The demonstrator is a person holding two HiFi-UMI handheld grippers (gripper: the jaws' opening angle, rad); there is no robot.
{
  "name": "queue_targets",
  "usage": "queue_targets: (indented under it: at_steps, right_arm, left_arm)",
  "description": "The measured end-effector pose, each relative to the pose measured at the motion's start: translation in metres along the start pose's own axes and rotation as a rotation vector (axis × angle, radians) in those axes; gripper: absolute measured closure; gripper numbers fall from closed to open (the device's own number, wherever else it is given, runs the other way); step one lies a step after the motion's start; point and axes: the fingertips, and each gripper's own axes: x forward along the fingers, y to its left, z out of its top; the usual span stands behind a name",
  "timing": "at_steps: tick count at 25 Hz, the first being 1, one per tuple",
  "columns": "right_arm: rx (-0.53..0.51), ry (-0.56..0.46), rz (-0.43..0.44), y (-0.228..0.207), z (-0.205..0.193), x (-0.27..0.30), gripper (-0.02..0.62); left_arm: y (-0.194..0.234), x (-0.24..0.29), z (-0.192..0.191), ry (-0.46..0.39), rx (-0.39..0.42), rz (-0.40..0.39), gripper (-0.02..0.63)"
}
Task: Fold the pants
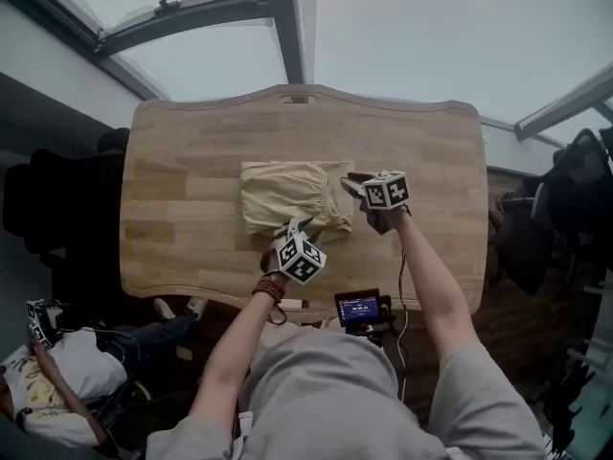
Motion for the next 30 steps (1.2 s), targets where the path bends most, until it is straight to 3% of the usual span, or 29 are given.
queue_targets:
  at_steps: [5,9,12,16,20,23,26,30]
  right_arm:
    - [0.067,0.149,-0.025,0.003,0.009,0.053,0.474]
    - [0.101,0.241,-0.042,-0.002,-0.008,0.08,0.436]
    - [0.123,0.277,-0.049,-0.003,-0.014,0.093,0.466]
    - [0.067,0.272,-0.001,0.01,0.0,0.092,0.546]
    - [0.003,0.211,0.058,0.024,0.02,0.059,0.551]
    - [0.04,0.151,0.089,0.025,0.027,0.035,0.551]
    - [0.089,0.166,0.052,0.004,0.016,0.034,0.551]
    - [0.131,0.309,-0.072,-0.03,-0.036,0.045,0.529]
  left_arm:
    - [-0.018,0.035,0.016,0.004,0.057,-0.056,0.451]
    - [-0.029,0.056,0.023,0.004,0.04,-0.087,0.451]
    - [-0.027,0.071,0.016,0.036,-0.015,-0.095,0.454]
    - [-0.017,0.077,0.012,0.035,-0.095,-0.091,0.559]
    - [-0.022,0.051,0.03,-0.053,-0.024,-0.087,0.568]
    - [-0.027,0.031,0.043,-0.112,0.015,-0.083,0.568]
    - [-0.033,0.039,0.041,-0.085,0.025,-0.115,0.568]
    - [-0.057,0.056,0.013,0.02,0.07,-0.216,0.555]
